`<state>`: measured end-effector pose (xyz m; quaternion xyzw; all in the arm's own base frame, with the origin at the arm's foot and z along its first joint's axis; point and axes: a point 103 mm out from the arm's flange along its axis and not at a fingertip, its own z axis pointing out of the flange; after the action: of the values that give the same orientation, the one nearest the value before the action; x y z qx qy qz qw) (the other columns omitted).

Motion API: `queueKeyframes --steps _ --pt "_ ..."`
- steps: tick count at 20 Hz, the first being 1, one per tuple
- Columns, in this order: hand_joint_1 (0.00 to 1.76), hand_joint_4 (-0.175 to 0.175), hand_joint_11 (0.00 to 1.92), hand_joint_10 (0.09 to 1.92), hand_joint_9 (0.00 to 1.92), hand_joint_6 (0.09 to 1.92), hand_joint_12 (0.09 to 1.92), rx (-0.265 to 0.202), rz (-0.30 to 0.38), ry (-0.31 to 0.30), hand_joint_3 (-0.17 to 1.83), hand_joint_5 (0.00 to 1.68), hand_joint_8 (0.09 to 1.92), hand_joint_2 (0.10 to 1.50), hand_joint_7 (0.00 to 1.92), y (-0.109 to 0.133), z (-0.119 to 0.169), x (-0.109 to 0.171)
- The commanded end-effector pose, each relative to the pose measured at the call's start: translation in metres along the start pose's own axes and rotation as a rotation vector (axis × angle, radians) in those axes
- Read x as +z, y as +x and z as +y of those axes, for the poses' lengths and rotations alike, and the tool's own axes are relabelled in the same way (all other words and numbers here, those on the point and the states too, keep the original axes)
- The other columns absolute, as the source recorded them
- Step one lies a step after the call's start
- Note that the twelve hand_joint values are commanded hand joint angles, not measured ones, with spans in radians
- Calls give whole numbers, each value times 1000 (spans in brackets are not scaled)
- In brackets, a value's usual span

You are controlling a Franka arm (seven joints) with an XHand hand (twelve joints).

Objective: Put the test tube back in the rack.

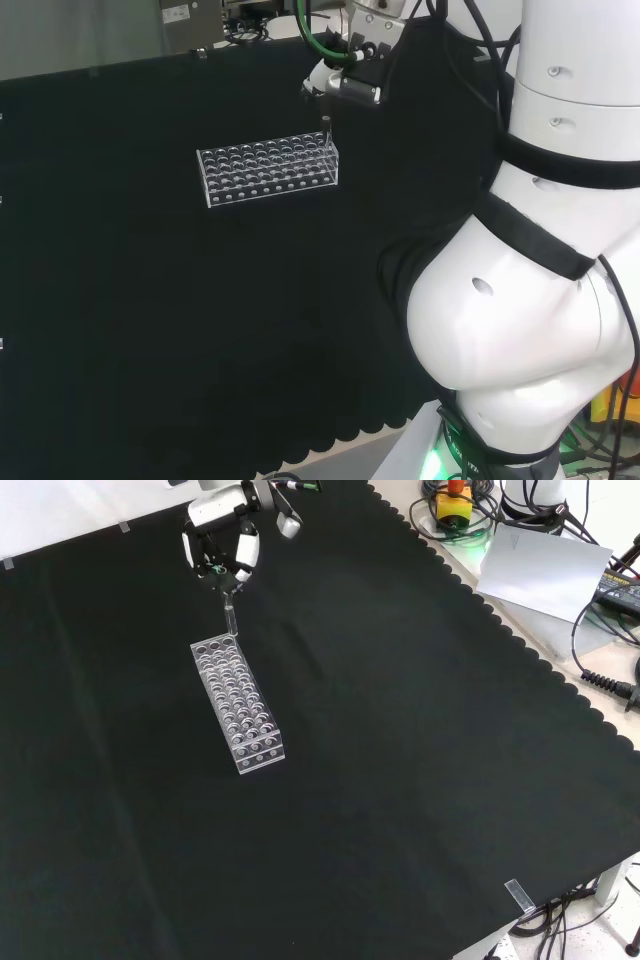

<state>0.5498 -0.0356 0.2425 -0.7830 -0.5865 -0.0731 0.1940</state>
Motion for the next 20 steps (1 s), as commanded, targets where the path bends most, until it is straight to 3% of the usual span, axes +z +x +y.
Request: queueKeyframes --steps 1,20 --pt "1229 -175 1231 268 1754 467 954 12 6 6 651 1377 554 629 1779 -3 1 5" --pt "1229 -175 1230 270 1752 468 954 25 23 -16 650 1376 558 629 1776 -6 17 7"
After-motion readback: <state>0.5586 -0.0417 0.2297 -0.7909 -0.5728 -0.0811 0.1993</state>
